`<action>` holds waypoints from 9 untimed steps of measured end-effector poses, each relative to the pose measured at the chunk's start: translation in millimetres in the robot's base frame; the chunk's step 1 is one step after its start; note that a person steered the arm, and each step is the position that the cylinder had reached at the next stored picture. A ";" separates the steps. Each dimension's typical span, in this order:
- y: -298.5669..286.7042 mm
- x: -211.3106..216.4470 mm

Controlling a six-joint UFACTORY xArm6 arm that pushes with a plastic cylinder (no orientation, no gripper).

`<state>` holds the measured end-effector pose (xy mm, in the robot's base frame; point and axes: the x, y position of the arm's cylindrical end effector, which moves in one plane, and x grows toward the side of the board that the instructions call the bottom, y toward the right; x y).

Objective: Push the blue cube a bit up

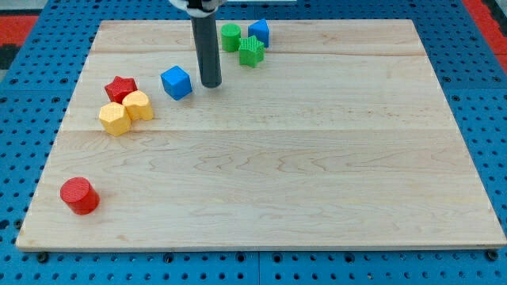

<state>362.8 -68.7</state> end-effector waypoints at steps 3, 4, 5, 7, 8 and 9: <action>-13.9 48.5; -40.9 48.5; -50.2 35.5; -50.2 -26.2; -106.1 -26.2; -99.1 -52.9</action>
<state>309.9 -167.9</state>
